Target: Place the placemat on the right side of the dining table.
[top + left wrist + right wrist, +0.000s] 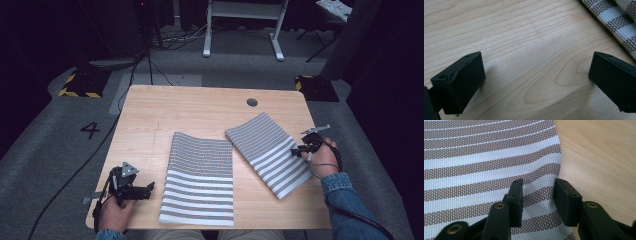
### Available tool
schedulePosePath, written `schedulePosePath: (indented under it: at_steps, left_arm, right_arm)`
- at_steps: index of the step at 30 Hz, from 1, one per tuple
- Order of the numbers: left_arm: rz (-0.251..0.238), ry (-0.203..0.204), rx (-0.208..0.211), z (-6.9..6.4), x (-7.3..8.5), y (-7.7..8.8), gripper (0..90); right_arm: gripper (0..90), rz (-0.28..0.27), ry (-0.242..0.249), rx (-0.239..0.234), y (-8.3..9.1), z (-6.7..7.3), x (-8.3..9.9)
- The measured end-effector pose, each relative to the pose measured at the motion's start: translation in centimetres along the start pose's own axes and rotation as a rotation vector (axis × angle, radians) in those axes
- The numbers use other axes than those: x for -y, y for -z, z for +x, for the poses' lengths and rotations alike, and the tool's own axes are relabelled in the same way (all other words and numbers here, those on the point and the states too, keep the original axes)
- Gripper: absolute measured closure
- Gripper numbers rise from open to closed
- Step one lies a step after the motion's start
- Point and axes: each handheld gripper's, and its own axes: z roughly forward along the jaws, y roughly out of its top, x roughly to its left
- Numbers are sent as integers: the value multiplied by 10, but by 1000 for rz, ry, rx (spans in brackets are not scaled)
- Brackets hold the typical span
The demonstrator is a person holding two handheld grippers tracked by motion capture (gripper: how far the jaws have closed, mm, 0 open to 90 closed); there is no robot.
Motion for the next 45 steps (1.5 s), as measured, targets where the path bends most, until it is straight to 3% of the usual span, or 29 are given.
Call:
schedulePosePath:
  at_steps: [4, 11, 17, 23, 28, 34, 45]
  left_arm:
    - [1, 1, -1, 0, 0, 0, 7]
    - [1, 1, -1, 0, 0, 0, 6]
    - [1, 1, -1, 0, 0, 0, 6]
    - [0, 0, 0, 0, 0, 0, 6]
    - [0, 0, 1, 0, 0, 0, 6]
    - [1, 0, -1, 0, 0, 0, 6]
    - [1, 0, -2, 0, 0, 0, 6]
  right_arm:
    - [726, -8, 21, 68, 1, -14, 0]
    - [823, -22, 32, 117, 8, -23, 0]
    - [833, -57, 38, 164, 18, -30, 2]
    - [825, -126, 34, 166, 36, -28, -3]
    - [831, -194, 70, 159, 62, -16, -16]
    - [838, -231, 99, 137, 79, 1, -25]
    - [842, -339, 126, 3, 125, 43, -31]
